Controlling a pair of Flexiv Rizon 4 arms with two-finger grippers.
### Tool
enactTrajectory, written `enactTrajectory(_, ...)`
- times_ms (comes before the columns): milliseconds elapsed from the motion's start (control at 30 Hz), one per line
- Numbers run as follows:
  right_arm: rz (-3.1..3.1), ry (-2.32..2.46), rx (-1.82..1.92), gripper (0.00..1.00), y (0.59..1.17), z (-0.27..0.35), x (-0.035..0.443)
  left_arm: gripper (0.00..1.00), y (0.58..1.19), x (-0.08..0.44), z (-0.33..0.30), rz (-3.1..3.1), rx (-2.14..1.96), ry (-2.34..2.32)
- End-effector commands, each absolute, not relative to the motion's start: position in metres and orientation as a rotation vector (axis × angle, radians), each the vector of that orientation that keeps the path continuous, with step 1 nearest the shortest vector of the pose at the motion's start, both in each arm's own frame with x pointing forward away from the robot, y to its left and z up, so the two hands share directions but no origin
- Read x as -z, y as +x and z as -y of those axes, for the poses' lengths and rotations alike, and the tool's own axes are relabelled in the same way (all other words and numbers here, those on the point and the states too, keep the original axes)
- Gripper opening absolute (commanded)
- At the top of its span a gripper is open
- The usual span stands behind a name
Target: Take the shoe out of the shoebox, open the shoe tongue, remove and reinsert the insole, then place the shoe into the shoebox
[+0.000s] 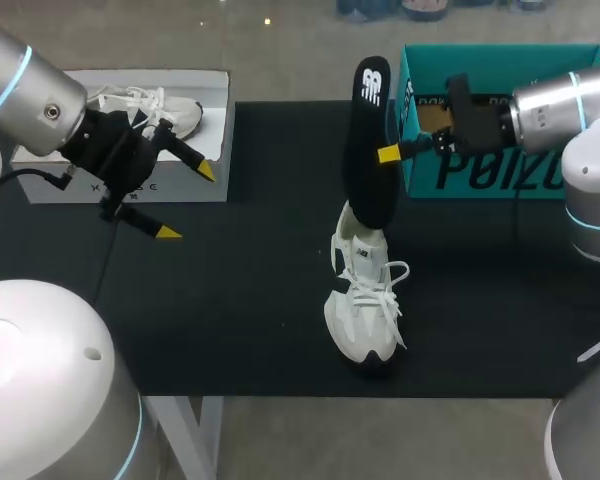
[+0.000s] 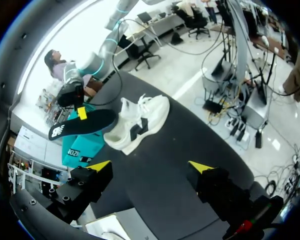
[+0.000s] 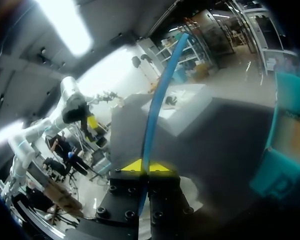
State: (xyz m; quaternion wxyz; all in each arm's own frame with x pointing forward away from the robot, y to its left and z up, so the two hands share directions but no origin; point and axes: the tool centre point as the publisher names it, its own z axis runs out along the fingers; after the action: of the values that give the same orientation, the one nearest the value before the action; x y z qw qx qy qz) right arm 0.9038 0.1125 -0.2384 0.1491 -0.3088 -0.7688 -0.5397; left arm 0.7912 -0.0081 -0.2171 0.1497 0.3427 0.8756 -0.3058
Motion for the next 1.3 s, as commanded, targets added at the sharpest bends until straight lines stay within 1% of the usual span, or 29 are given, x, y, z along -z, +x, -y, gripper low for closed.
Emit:
enactTrajectory(33, 2.208, -0.872, 1.551, 0.00, 0.919, -0.119, 0.255, 1.00, 0.791, 0.217, 0.008, -2.519, 0.872, 0.985)
enactTrajectory(233, 2.201, -0.877, 1.548, 0.00, 0.930, -0.117, 0.273, 1.00, 0.791, 0.217, 0.008, -2.519, 0.872, 0.985)
enactTrajectory(500, 2.174, -0.894, 1.553, 0.00, 0.929, -0.118, 0.286, 1.00, 0.791, 0.217, 0.008, -2.519, 0.872, 0.985)
enactTrajectory(1300, 2.166, -0.893, 1.499, 0.00, 0.871, -0.126, 0.319, 1.00, 0.791, 0.217, 0.008, -2.519, 0.872, 0.985)
